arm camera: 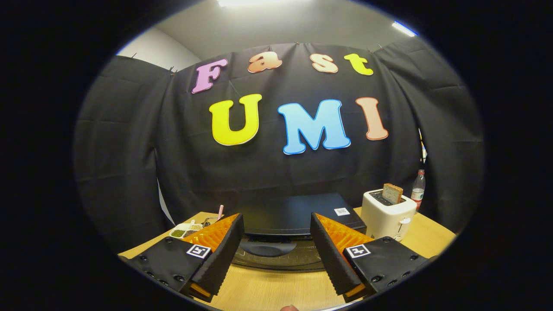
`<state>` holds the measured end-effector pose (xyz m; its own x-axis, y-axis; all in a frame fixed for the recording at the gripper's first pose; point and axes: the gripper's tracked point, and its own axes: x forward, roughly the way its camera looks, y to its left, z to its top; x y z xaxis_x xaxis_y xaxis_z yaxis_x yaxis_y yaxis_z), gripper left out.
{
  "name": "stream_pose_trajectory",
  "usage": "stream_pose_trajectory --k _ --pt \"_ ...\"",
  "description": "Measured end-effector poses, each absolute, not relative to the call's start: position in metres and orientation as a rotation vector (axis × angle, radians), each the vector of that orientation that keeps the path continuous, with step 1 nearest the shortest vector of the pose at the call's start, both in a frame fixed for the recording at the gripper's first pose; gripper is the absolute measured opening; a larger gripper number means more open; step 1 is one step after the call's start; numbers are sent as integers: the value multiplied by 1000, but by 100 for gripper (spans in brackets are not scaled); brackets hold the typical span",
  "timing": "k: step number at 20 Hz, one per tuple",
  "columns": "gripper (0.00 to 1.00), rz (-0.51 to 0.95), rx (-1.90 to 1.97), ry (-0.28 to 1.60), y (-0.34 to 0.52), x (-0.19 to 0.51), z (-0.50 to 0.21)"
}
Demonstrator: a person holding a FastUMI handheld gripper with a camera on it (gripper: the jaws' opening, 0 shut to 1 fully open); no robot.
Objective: Open the toaster oven, put the food inside, and close the toaster oven door.
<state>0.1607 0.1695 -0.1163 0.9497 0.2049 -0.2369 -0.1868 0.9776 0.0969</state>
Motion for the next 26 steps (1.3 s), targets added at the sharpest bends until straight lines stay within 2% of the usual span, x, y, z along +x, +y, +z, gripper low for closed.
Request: stream_pose_trajectory --k 13,26 --pt "98 161 51 403 202 205 -199" --pt "99 120 -54 308 202 198 -203"
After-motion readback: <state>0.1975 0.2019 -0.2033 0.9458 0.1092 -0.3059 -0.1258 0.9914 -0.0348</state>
